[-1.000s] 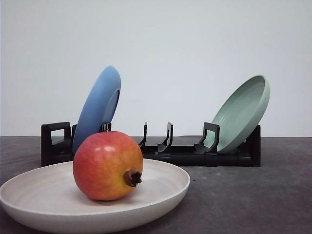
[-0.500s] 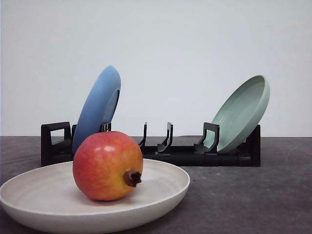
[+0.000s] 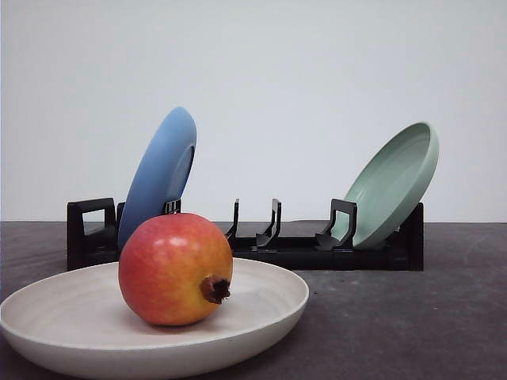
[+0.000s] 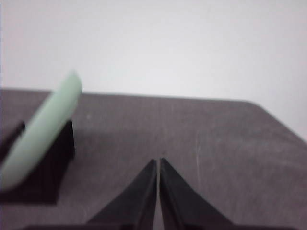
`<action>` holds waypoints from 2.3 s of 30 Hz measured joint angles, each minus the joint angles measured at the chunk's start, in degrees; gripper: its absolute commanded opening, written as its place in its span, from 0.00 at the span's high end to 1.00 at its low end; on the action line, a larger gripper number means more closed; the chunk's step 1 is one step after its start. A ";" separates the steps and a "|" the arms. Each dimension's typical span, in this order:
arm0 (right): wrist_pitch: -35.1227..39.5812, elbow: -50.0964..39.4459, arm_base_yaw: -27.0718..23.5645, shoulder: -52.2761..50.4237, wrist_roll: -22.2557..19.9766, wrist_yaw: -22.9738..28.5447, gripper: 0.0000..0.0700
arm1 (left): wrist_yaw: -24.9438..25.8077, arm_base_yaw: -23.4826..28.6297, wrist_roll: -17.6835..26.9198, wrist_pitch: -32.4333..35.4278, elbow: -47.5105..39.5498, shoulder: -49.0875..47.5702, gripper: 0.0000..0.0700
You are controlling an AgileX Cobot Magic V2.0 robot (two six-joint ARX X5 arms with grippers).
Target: Place pomegranate in white plate
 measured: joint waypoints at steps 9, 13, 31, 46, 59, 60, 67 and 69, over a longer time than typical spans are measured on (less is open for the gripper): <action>-1.58 -4.00 0.08 0.08 -1.93 0.00 1.00 | 0.00 0.00 0.00 0.00 0.00 0.00 1.00; -3.13 -3.93 0.68 0.13 -2.29 0.00 1.00 | 0.00 0.00 0.00 0.00 0.00 0.00 1.00; -3.00 -3.93 1.02 0.08 -2.52 -0.02 1.00 | 0.00 0.00 0.00 0.00 0.00 0.00 1.00; -3.00 -3.93 1.02 0.08 -2.52 -0.02 1.00 | 0.02 0.00 0.00 0.00 0.00 0.00 1.00; -3.00 -3.93 1.02 0.08 -2.52 -0.02 1.00 | 0.00 0.00 0.00 0.00 0.00 0.00 1.00; -3.00 -3.93 1.02 0.08 -2.52 -0.02 1.00 | 0.00 0.00 0.00 0.00 0.00 0.00 1.00; -3.00 -3.93 1.02 0.08 -2.52 -0.02 1.00 | 0.00 0.02 0.00 0.00 0.00 0.00 1.00; -3.00 -3.93 1.02 0.08 -2.52 -0.02 1.00 | 0.00 0.02 0.00 0.00 0.00 0.00 1.00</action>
